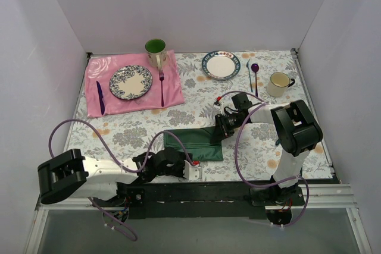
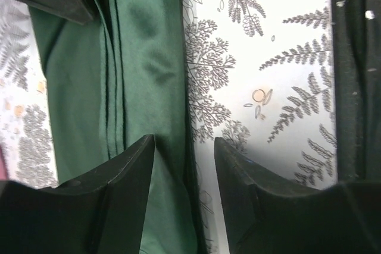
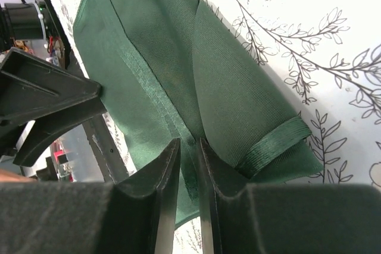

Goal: Fold the napkin into a case and place the utensils inside
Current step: Smooth out the 2/3-rectangle-folded napkin at the center of the board.

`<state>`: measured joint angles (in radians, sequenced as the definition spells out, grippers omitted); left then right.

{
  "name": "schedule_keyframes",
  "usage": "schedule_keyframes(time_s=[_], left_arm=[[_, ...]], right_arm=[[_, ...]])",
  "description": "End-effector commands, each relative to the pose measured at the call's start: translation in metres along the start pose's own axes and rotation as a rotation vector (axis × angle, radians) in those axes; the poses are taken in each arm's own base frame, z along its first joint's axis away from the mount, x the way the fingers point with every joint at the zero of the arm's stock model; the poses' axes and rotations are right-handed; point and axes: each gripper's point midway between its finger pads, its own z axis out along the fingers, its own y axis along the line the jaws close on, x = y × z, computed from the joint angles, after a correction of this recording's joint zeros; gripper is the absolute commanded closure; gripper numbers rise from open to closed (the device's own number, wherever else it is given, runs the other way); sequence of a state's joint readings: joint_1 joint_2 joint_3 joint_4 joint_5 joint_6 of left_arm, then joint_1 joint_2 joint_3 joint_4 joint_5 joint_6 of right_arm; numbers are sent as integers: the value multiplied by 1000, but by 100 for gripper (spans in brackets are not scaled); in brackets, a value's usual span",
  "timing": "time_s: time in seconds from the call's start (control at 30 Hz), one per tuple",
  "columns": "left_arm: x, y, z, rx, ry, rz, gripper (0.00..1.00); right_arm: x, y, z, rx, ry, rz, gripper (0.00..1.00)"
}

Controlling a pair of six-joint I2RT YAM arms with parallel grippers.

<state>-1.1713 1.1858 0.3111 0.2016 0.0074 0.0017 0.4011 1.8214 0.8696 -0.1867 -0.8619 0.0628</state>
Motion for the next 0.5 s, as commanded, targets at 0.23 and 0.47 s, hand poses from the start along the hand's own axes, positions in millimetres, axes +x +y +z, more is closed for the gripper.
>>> schedule_keyframes(time_s=[0.23,0.47], left_arm=[[17,9,4,-67,76,140,85],[8,3,-26,-4,93,29,46]], right_arm=[[11,-33,2,127,51,-72,76],[13,-40,0,155,64,-114,77]])
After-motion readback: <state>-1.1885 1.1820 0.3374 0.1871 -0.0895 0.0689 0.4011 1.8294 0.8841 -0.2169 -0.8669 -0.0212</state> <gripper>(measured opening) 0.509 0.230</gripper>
